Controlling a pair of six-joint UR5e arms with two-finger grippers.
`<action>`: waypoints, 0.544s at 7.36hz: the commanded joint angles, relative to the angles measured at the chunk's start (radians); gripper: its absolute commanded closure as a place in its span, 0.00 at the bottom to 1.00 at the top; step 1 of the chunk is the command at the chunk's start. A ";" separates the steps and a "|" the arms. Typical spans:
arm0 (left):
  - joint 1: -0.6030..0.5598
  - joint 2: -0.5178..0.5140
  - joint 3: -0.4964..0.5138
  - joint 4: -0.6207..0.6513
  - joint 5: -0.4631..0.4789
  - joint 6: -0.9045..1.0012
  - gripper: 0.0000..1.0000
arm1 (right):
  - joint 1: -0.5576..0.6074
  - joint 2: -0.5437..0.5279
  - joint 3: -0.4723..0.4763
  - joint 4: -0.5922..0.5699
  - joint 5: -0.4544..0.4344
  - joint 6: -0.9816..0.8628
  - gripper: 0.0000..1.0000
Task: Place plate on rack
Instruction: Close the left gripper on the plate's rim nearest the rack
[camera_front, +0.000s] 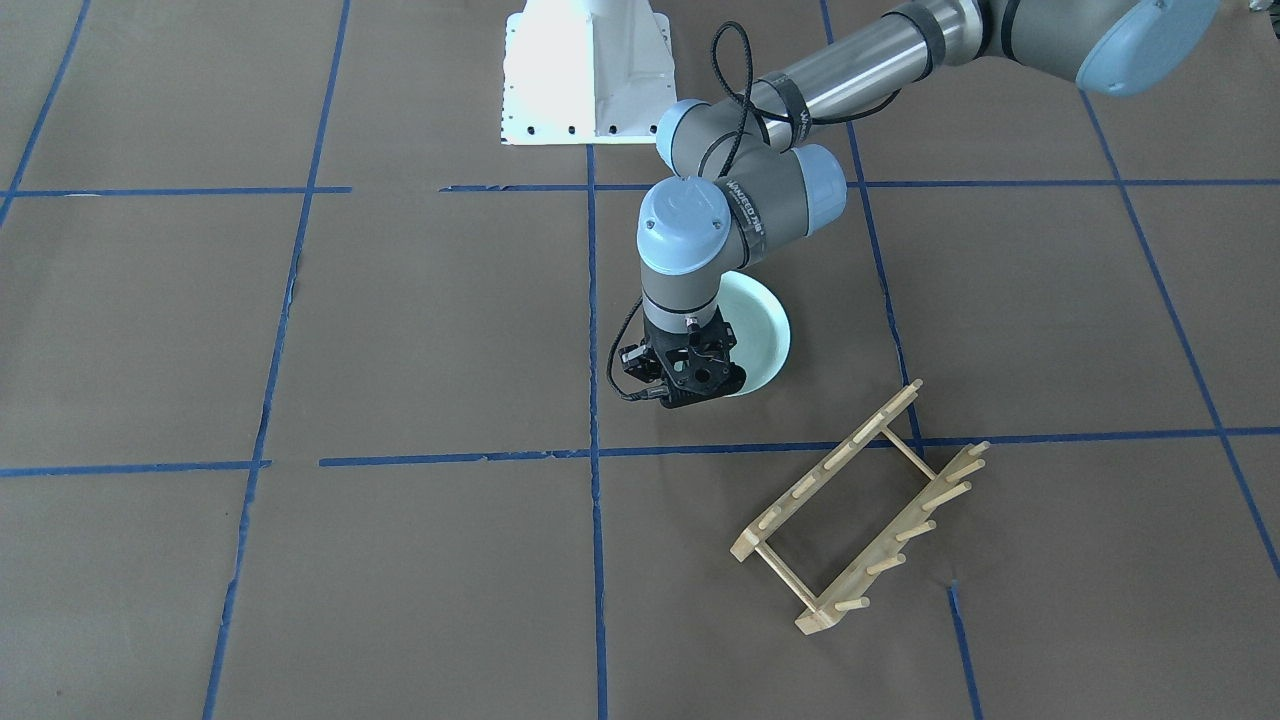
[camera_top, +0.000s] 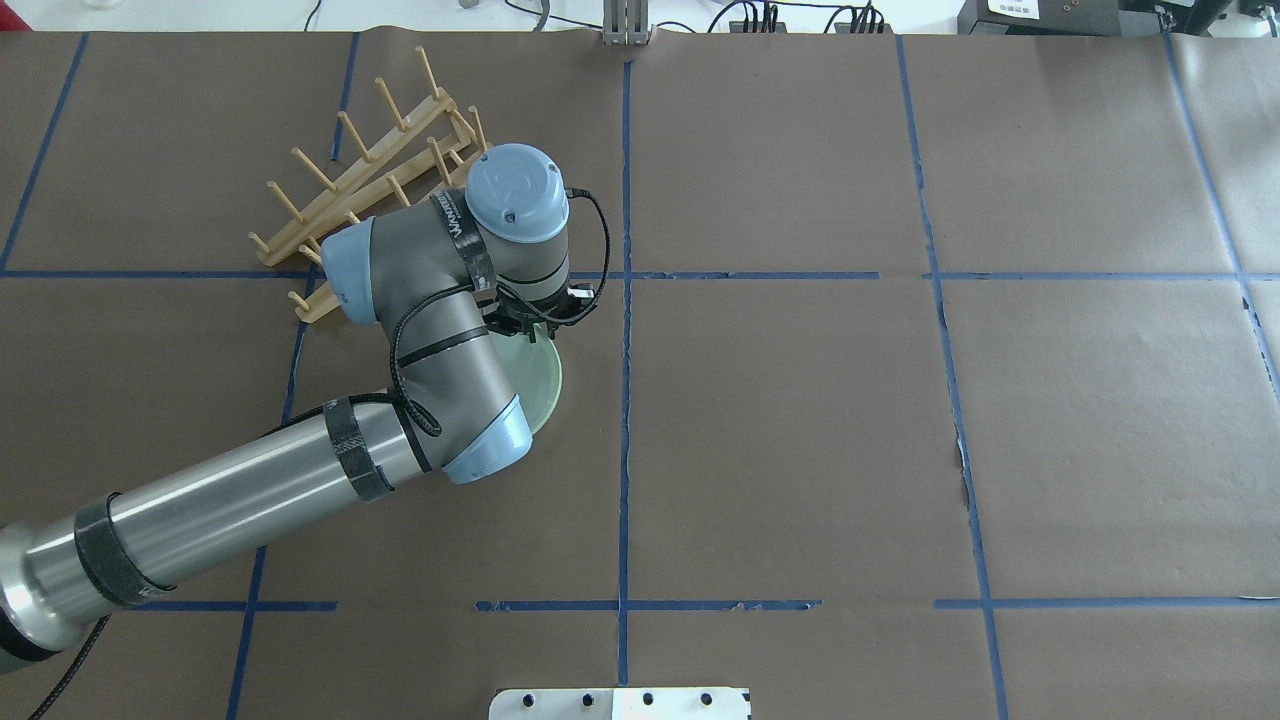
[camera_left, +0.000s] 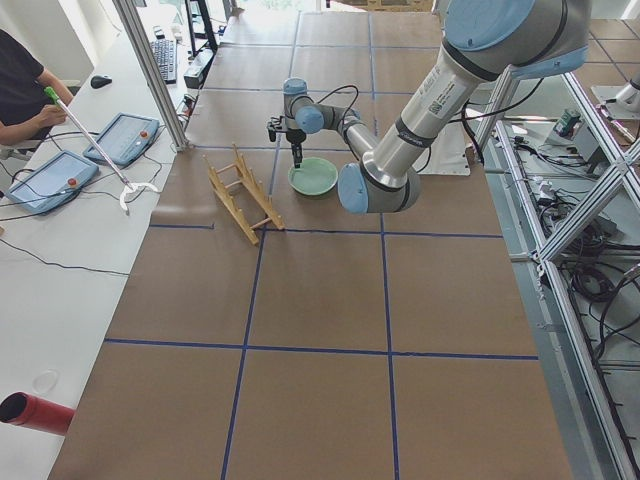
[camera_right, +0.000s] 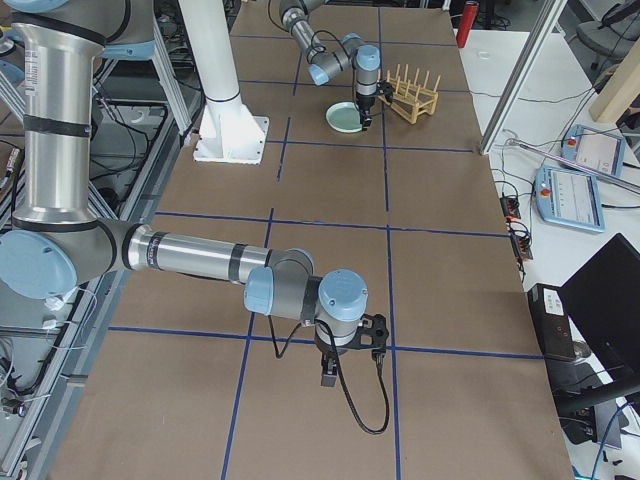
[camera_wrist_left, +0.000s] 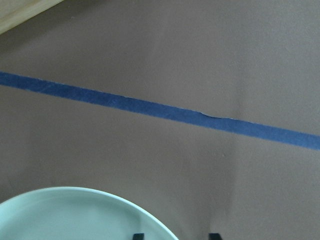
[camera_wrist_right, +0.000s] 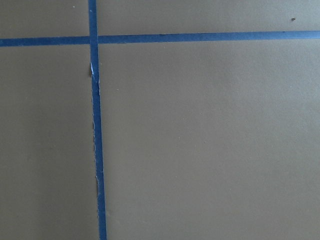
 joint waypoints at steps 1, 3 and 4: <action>0.001 -0.009 -0.031 0.052 -0.015 -0.004 1.00 | 0.000 0.000 -0.001 0.000 0.000 0.000 0.00; -0.031 -0.006 -0.120 0.091 -0.047 -0.060 1.00 | 0.000 0.000 0.001 0.000 0.000 0.000 0.00; -0.078 -0.003 -0.224 0.139 -0.061 -0.077 1.00 | 0.000 0.000 0.001 0.000 0.000 0.000 0.00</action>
